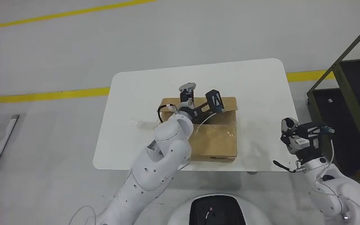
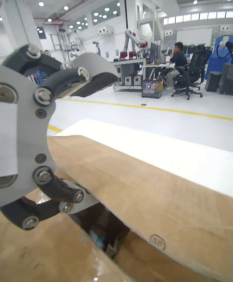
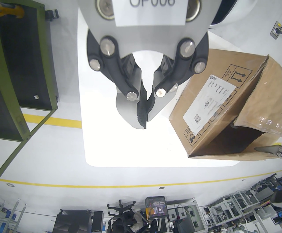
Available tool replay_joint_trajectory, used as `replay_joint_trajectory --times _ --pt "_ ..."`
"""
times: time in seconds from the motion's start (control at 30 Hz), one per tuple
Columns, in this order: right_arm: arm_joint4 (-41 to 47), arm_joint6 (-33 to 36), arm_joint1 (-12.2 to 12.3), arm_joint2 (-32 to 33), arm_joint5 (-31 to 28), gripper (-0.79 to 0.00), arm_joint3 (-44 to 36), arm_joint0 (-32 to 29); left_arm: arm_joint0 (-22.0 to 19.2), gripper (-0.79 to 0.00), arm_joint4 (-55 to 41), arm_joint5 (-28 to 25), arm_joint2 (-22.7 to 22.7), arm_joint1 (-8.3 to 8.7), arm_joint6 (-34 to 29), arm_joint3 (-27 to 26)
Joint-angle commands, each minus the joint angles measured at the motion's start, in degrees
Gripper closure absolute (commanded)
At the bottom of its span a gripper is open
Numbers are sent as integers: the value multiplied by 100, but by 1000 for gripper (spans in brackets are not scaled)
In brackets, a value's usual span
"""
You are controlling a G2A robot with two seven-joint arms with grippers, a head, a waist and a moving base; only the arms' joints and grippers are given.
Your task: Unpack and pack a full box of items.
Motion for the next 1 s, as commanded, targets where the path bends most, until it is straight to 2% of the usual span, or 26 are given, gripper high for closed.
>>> replay_joint_trajectory --times 0.0,0.17,0.4,0.7,0.97 --pt "-10 14 0 -13 8 0 -2 2 -114 -785 75 16 -9 -27 79 9" --pt "0 9 -2 -30 9 0 -5 2 -424 -785 -52 -31 -1 -126 188 210" --pt "9 -6 0 -24 -16 0 -6 -32 -1167 -785 -53 -175 434 -382 331 767" --pt "39 -40 3 44 -13 0 -26 -151 -2076 -785 -251 -269 1091 -853 331 2151" --pt "95 -63 8 157 -29 0 -59 -221 -2590 -785 -191 -161 1504 -1247 459 3237"
